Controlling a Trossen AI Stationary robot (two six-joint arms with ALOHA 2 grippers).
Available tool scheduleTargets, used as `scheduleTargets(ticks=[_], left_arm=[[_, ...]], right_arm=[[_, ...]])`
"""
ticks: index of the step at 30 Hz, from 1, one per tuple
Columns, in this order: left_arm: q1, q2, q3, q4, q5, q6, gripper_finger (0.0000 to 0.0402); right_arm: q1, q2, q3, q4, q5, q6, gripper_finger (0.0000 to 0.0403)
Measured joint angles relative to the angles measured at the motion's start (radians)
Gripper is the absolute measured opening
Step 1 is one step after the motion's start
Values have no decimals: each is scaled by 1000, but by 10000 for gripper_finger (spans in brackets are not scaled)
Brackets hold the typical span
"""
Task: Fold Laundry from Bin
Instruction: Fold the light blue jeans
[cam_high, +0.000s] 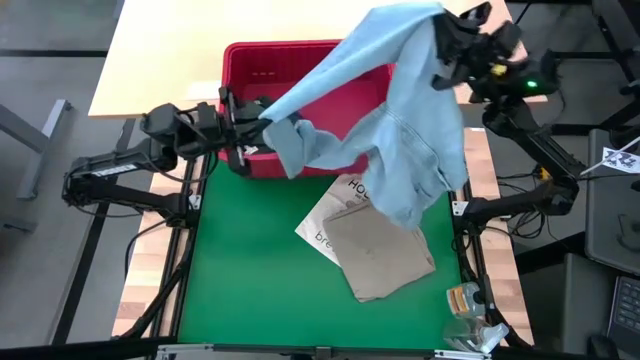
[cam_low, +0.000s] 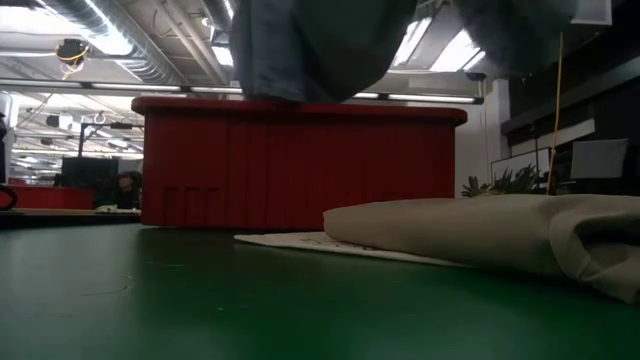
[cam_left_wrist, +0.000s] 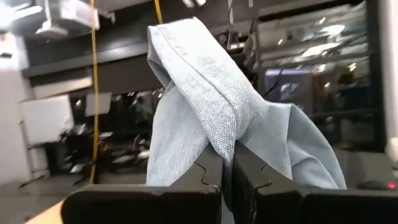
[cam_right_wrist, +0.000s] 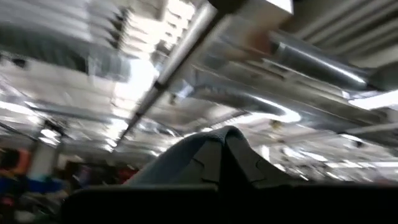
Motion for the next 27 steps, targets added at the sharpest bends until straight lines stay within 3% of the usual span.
scheduleTargets(ticks=[13,19,27], left_arm=[[0,-2,0,-371,-287,3,8],[0,-2,0,-414,-425,58,7],[0,-2,0,-422,-532,112,7]], right_arm=[[-9,126,0,-387,331,-281,3],[-45,201,0,-436,334,-316,3],[-91,296,0,-438,329,-319,3]])
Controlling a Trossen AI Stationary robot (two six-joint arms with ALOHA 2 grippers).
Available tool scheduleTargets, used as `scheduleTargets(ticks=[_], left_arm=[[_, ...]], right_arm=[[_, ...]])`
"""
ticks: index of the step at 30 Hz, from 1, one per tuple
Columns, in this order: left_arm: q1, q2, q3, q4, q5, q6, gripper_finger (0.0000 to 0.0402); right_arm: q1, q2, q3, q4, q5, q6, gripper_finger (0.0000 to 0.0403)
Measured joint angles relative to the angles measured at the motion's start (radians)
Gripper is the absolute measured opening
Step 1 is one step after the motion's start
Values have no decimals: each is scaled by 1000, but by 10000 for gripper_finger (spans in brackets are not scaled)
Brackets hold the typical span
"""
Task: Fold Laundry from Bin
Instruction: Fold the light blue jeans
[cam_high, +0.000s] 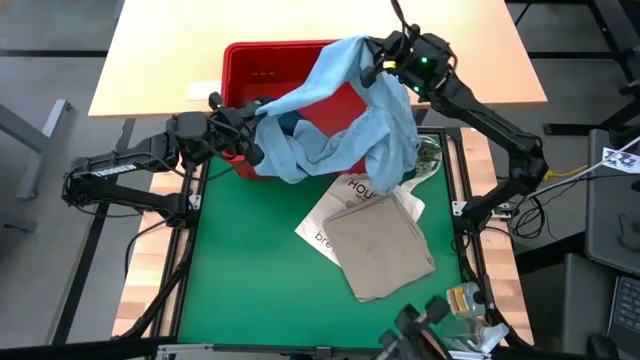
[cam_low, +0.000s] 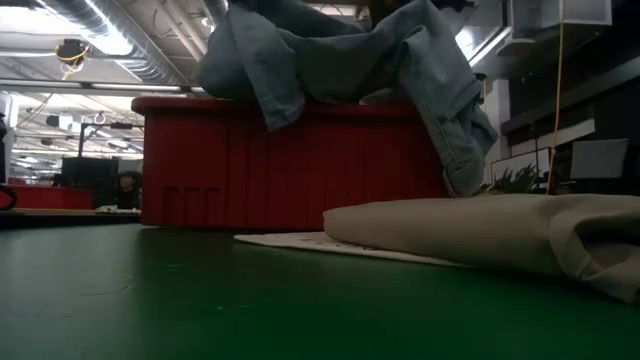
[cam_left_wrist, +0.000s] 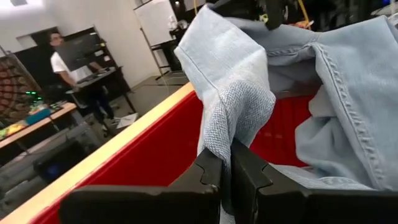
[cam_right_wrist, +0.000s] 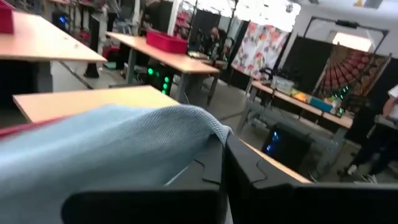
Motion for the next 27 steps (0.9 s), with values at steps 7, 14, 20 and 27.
scheduleTargets(ticks=[7,14,20,27], left_arm=[[0,0,0,-60,-10,0,9],[0,0,0,-147,-46,-1,10],[0,0,0,-197,-113,-3,10],[0,0,0,-206,-114,-3,10]], right_arm=[[-26,67,0,-1,-7,0,3],[-34,117,0,-2,-17,0,3],[-34,132,0,-2,-17,0,3],[-34,132,0,-1,-16,0,4]])
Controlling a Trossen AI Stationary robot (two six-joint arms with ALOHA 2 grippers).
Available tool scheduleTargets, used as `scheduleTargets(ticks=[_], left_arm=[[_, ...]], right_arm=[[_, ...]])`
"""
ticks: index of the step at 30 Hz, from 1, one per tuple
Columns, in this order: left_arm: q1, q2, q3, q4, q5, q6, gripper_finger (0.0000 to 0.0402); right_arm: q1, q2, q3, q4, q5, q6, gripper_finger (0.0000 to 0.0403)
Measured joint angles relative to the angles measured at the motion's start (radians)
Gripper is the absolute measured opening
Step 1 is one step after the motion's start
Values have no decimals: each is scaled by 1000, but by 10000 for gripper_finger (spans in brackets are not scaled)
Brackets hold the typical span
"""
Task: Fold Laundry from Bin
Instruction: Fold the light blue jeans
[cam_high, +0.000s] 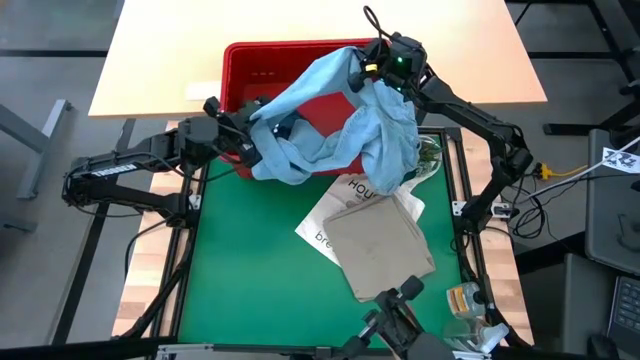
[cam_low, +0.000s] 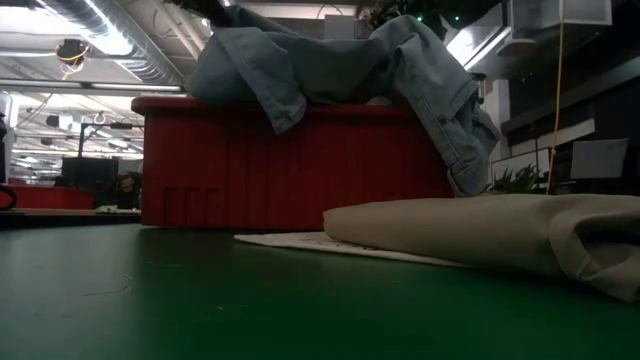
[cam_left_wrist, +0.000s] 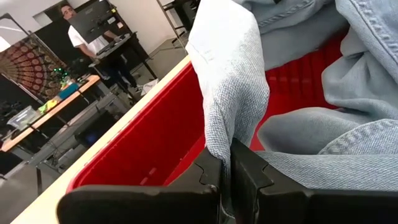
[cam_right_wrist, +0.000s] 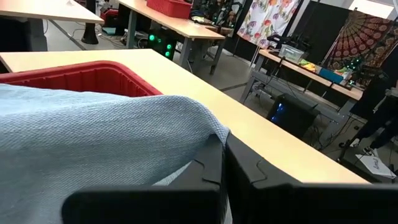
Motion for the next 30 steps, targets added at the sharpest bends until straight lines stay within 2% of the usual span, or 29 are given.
scheduleTargets(ticks=[3,10,16,21,30], left_arm=[[0,0,0,0,0,0,10],[0,0,0,0,0,0,11],[0,0,0,0,0,0,11],[0,0,0,0,0,0,11],[0,0,0,1,0,0,11]], right_arm=[[0,0,0,-1,0,0,21],[0,-1,0,0,14,13,109],[0,-37,1,-64,97,16,152],[0,-61,121,-327,98,16,157],[63,-66,497,-972,96,20,158]])
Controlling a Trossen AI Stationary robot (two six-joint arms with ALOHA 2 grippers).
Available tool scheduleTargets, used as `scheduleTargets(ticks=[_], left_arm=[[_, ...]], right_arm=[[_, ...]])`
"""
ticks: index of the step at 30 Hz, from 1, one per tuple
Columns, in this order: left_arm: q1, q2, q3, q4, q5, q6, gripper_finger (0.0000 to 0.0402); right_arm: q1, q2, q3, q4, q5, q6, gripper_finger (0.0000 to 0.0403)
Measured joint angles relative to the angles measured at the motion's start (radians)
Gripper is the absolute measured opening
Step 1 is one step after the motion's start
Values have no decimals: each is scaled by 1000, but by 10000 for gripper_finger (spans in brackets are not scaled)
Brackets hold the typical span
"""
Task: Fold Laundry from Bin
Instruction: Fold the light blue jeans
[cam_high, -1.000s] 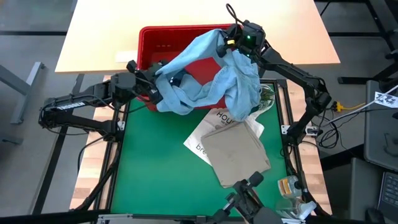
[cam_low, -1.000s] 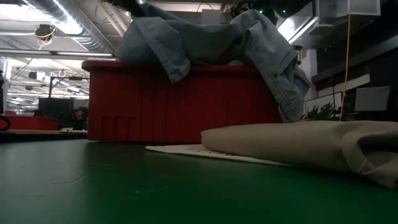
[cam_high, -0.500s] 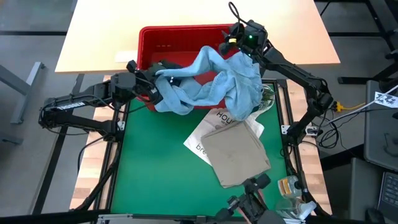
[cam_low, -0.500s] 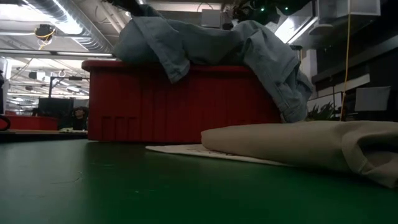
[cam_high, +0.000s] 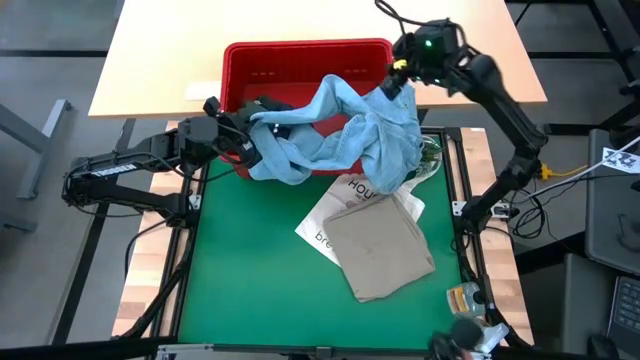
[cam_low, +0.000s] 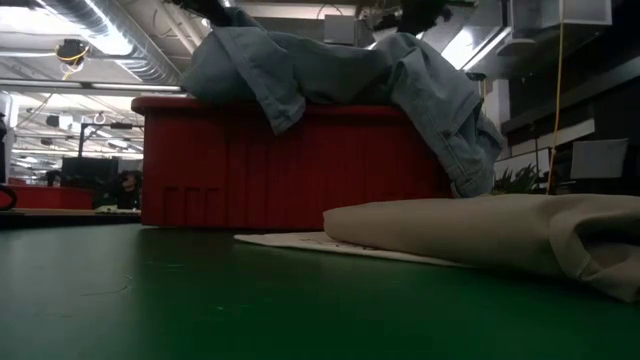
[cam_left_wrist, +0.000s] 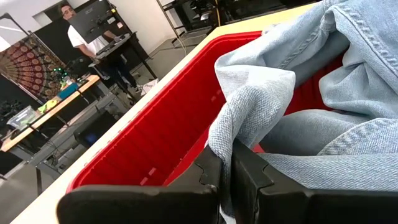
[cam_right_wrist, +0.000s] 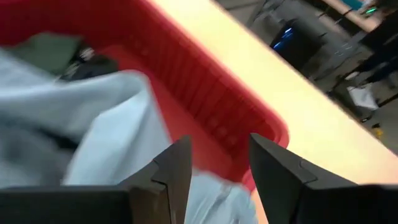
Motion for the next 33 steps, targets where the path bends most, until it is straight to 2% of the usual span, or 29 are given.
scheduleTargets(ticks=[5,10,11,17,20,27,30,33], left_arm=[[0,0,0,0,0,0,11],[0,0,0,0,0,0,11],[0,0,0,0,0,0,11],[0,0,0,0,1,-2,11],[0,0,0,0,1,-3,11],[0,0,0,0,1,-4,11],[0,0,0,0,1,-4,11],[0,0,0,0,1,-4,11]], right_arm=[[80,-2,144,-288,-1,106,158],[182,-2,185,-541,-18,240,158],[203,-2,178,-548,-28,264,158],[369,-24,86,-537,-116,318,158],[454,-30,34,-536,-109,337,158],[625,-33,-141,-538,-18,381,158],[682,-53,-247,-537,-33,384,158],[736,-133,-361,-536,-45,401,158]])
